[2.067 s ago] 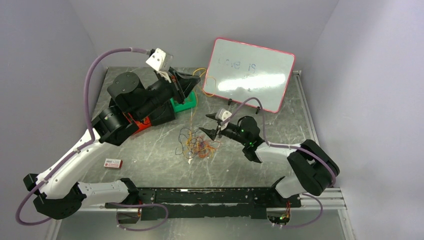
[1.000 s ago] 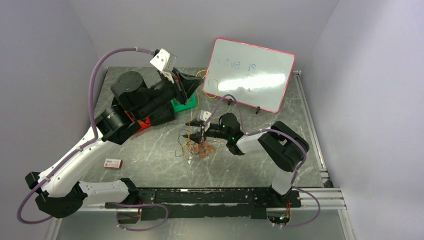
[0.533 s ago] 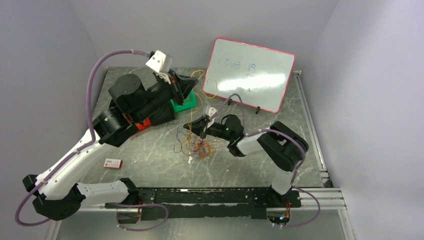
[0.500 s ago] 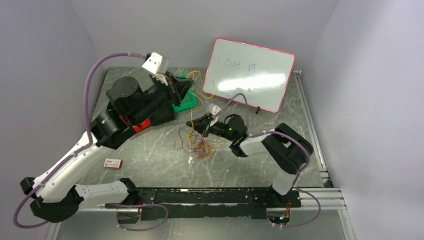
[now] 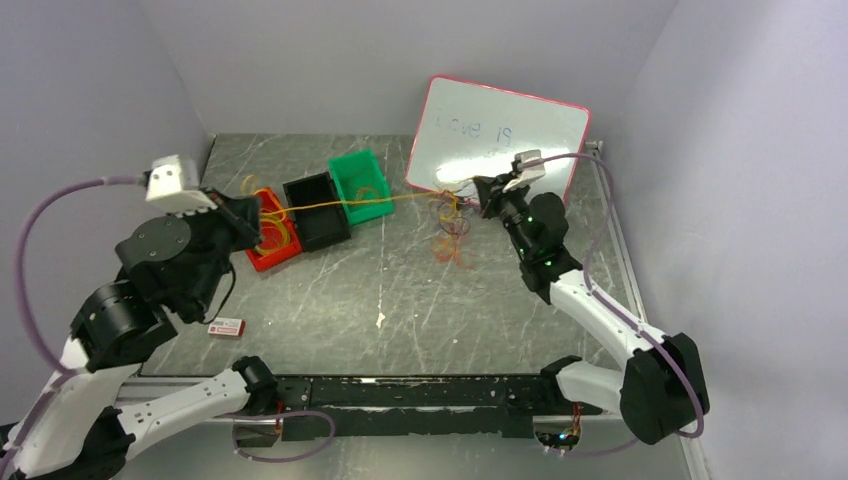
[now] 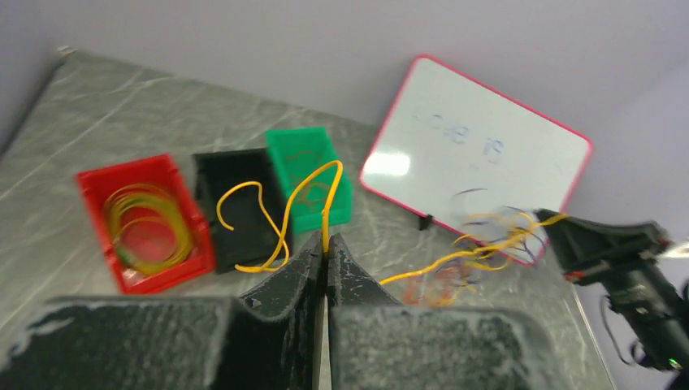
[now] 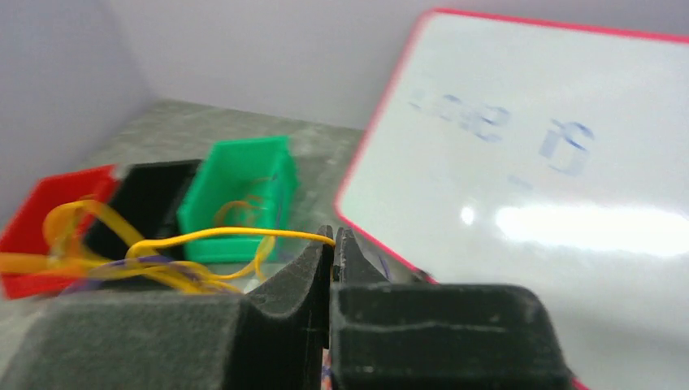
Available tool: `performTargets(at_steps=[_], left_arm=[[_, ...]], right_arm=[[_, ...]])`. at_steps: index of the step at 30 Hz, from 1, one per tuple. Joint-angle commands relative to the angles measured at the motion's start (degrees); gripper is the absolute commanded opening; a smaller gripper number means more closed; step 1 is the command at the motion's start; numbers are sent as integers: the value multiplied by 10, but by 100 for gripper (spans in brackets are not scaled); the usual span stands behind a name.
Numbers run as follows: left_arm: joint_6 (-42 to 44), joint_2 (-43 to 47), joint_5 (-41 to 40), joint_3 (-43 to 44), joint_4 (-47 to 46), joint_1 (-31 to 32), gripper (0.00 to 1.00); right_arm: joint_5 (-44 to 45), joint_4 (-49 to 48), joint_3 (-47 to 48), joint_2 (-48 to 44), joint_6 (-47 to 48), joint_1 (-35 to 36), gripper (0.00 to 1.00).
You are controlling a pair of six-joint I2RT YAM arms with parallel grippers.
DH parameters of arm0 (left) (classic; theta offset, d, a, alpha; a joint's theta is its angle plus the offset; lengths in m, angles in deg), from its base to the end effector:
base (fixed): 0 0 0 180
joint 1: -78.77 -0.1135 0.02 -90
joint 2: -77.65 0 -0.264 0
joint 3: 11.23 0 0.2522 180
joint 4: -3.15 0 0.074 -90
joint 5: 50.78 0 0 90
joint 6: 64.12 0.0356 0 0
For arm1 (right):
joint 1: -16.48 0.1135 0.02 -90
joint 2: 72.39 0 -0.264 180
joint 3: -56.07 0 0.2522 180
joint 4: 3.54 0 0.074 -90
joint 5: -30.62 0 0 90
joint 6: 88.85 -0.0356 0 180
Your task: Untangle the cables
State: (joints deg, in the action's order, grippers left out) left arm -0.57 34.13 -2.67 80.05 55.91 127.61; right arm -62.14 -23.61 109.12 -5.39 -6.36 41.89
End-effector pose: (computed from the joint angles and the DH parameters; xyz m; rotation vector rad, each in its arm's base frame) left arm 0.0825 -0.0583 0.4732 -0.2335 1.6342 -0.3997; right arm 0.2436 0.1176 0.3074 -0.2701 1.4592 0.5021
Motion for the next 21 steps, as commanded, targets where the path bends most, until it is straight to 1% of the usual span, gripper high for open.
performTargets(at_steps=[1,4,7,12,13,18,21], left_arm=[[-66,23,-144,60,159,-3,7],[-47,24,-172,103,194,-3,7],[-24,5,-194,145,216,-3,7],[38,-22,-231,207,219,-2,7],[47,-25,-240,220,216,-2,7],[159,-16,-268,255,162,0,7],[208,-18,-300,279,136,4,7]], right_arm=[[127,183,20,-12,-3,-50,0],[146,224,22,-4,-36,-94,0],[138,245,12,4,-84,-132,0],[163,263,-11,6,-107,-153,0],[171,265,-15,4,-109,-156,0],[199,272,-32,4,-109,-171,0],[204,267,-48,11,-119,-180,0]])
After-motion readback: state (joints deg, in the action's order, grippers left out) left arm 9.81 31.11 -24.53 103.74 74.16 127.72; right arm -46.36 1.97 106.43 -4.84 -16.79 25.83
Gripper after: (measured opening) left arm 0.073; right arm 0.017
